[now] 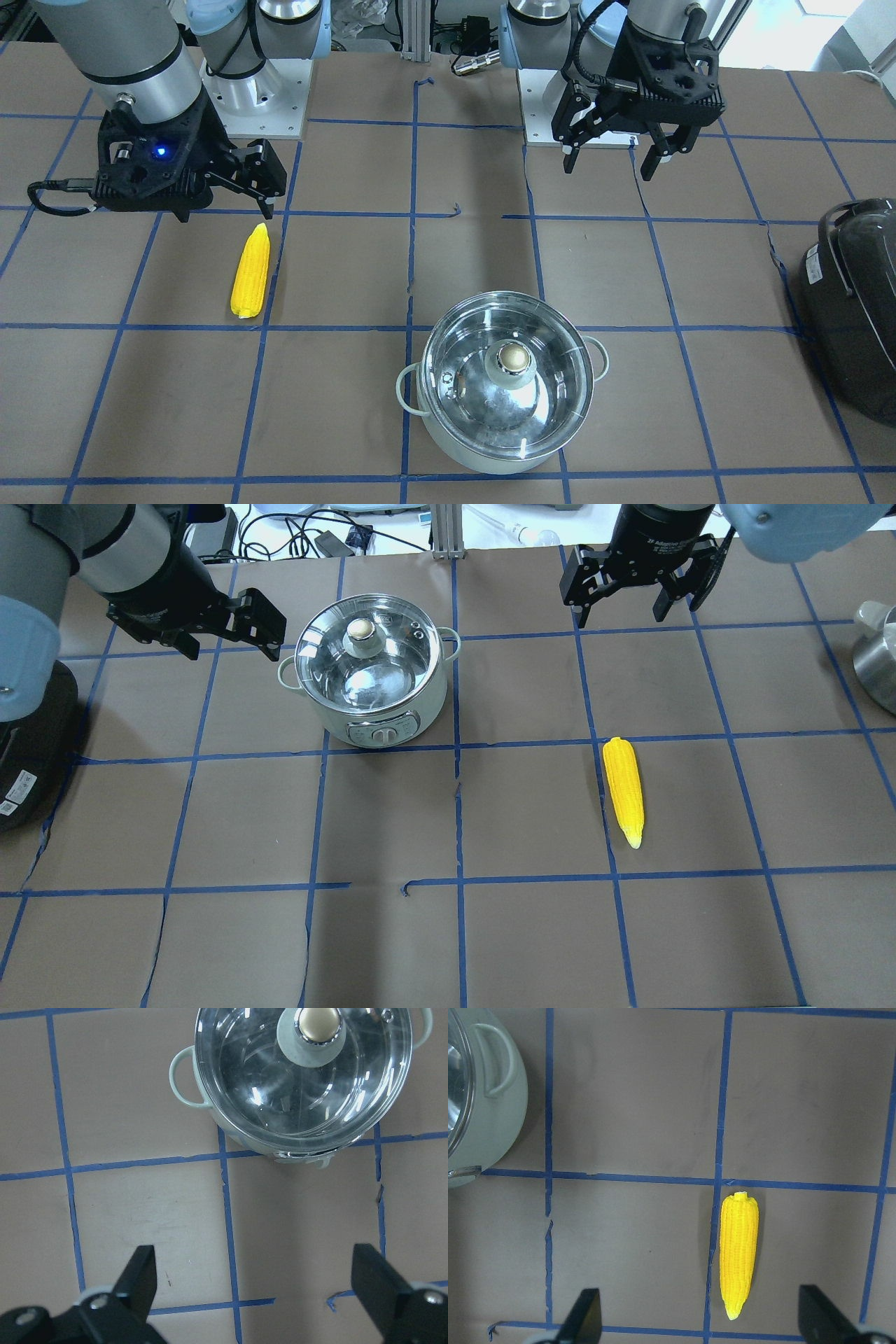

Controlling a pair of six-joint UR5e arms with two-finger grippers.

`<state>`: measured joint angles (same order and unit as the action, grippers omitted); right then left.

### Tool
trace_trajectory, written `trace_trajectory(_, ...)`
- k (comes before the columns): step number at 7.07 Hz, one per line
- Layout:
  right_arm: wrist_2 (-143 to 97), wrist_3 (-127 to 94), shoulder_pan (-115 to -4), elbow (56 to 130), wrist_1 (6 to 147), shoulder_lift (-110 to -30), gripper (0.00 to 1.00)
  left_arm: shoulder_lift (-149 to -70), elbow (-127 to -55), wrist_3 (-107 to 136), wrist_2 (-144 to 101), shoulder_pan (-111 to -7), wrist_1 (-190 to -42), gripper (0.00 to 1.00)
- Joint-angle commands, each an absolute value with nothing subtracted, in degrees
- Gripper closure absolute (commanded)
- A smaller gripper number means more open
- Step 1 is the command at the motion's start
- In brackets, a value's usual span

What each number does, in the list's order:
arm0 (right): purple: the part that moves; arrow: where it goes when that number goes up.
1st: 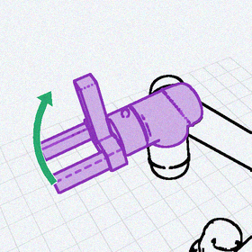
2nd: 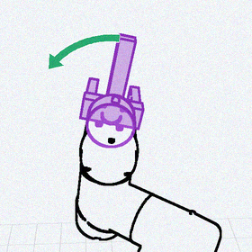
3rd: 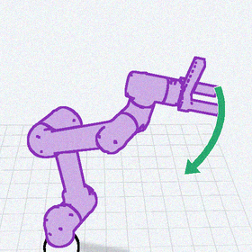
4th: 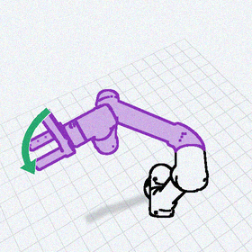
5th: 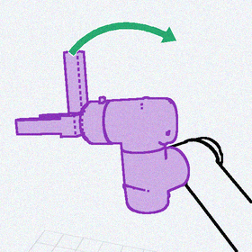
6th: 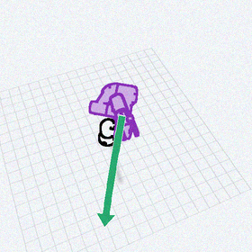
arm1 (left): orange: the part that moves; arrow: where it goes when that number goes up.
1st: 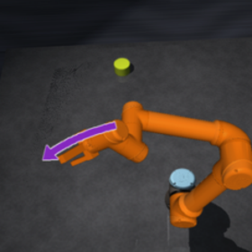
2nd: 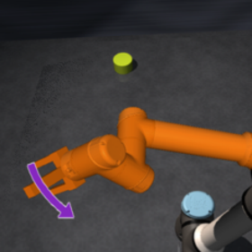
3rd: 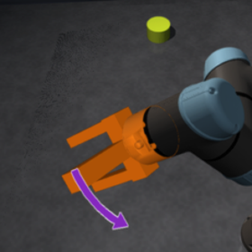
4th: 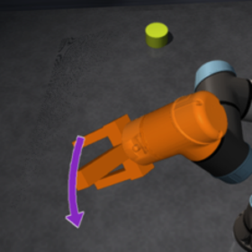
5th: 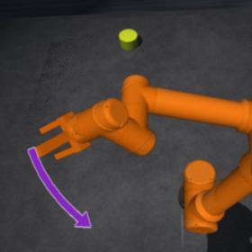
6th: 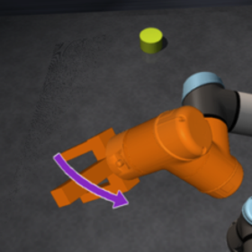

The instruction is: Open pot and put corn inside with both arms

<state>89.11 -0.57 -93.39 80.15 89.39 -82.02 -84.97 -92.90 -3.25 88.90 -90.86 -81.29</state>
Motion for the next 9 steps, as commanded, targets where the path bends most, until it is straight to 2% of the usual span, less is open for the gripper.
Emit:
trace_trajectory(1, 89.1, -0.6, -92.9, 80.2, 89.3, -82.1, 0.0, -84.9, -93.0, -3.3, 88.6, -90.9, -81.2, 0.0)
trace_trajectory(9, 89.0, -0.7, -92.9, 81.5, 89.6, -83.0, 0.0, -84.7, -93.0, -3.3, 88.9, -90.2, -81.3, 0.0)
